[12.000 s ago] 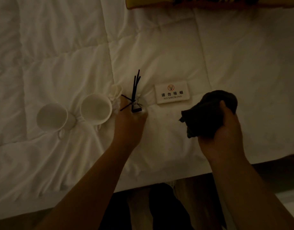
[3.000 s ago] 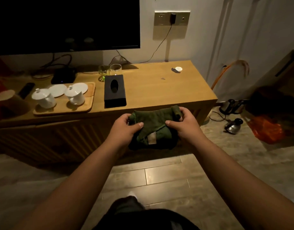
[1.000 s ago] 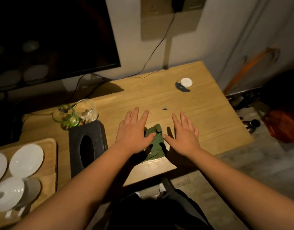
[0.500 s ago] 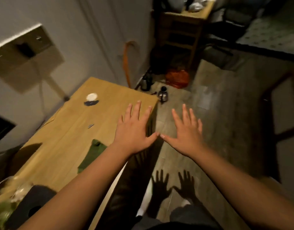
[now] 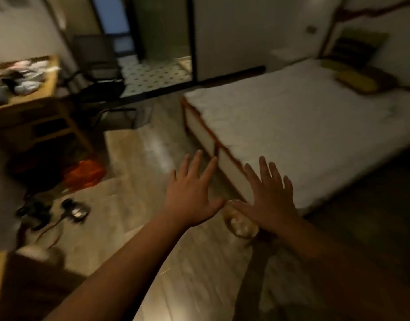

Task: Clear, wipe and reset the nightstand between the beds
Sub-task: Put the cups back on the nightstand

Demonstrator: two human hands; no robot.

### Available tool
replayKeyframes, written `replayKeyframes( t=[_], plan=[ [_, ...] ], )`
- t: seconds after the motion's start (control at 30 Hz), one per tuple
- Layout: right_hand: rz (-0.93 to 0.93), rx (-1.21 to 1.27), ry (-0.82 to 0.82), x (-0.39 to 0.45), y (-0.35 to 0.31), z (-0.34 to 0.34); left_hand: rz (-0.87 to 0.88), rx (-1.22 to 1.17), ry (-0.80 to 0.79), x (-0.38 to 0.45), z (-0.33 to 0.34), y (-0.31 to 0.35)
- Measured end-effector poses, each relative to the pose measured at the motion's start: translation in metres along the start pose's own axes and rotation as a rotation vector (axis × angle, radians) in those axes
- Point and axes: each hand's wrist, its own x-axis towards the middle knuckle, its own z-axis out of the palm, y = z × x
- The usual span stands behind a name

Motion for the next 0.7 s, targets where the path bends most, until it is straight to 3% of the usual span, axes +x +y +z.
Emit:
replayKeyframes(
  t=[0.07, 0.3, 0.7],
  plan=[
    [0.145, -0.021, 0.025, -0.005, 0.089, -0.022, 0.143, -0.031, -0.021, 0.055, 0.015, 0.078],
    [0.444, -0.115, 0.062, -0.016, 0.238, -0.061, 0.407, -0.081, -0.037, 0.150, 0.045, 0.217],
    [0.835, -0.198, 0.173, 0.018, 0.434, -0.078, 0.757, -0.097, -0.109, 0.337, 0.129, 0.401]
  ],
)
